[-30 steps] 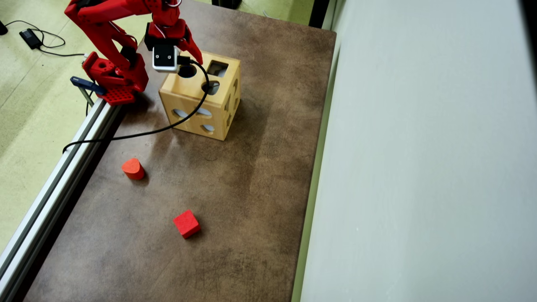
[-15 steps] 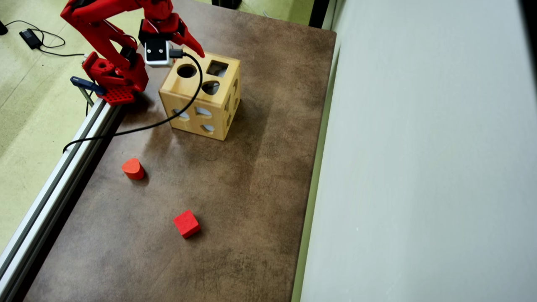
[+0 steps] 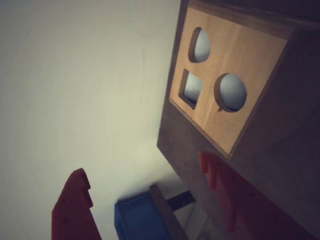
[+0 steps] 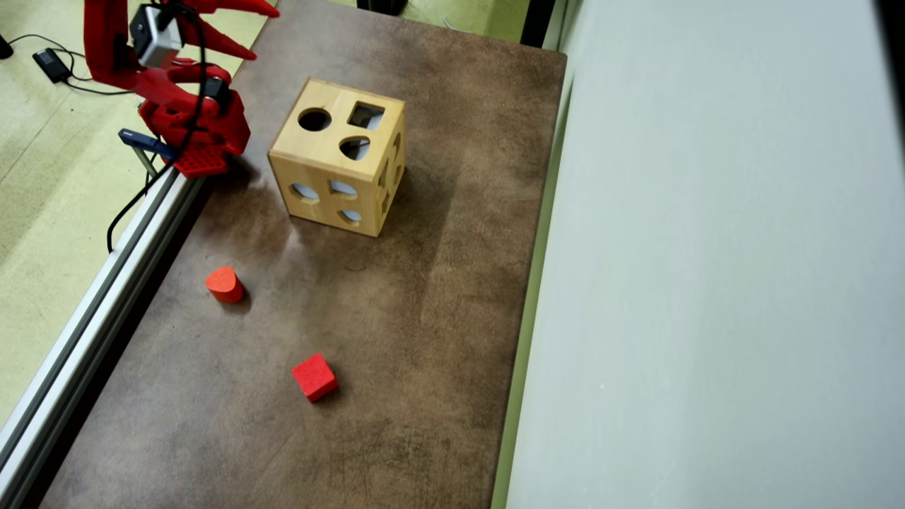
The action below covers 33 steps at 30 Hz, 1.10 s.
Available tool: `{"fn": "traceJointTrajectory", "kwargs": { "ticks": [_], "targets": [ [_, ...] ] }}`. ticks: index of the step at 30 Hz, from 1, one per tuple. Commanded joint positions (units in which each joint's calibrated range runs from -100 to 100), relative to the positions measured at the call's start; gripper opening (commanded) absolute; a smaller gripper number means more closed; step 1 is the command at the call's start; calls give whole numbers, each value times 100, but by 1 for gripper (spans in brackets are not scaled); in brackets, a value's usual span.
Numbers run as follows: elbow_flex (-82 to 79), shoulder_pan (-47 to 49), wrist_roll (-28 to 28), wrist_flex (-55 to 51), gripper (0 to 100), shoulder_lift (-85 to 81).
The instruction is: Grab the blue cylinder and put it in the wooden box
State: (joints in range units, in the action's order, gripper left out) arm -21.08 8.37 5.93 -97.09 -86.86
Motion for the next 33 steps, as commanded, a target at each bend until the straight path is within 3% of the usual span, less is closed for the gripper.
{"fn": "traceJointTrajectory", "kwargs": {
  "ticks": [1, 10, 25, 29, 33],
  "targets": [
    [-29, -27, 24, -33, 34, -592],
    [-20, -1238, 29, -33, 34, -719],
    [15, -1290, 29, -33, 34, -812],
    [15, -1290, 29, -33, 26, -821],
    [24, -1290, 29, -33, 11, -829]
  ]
}}
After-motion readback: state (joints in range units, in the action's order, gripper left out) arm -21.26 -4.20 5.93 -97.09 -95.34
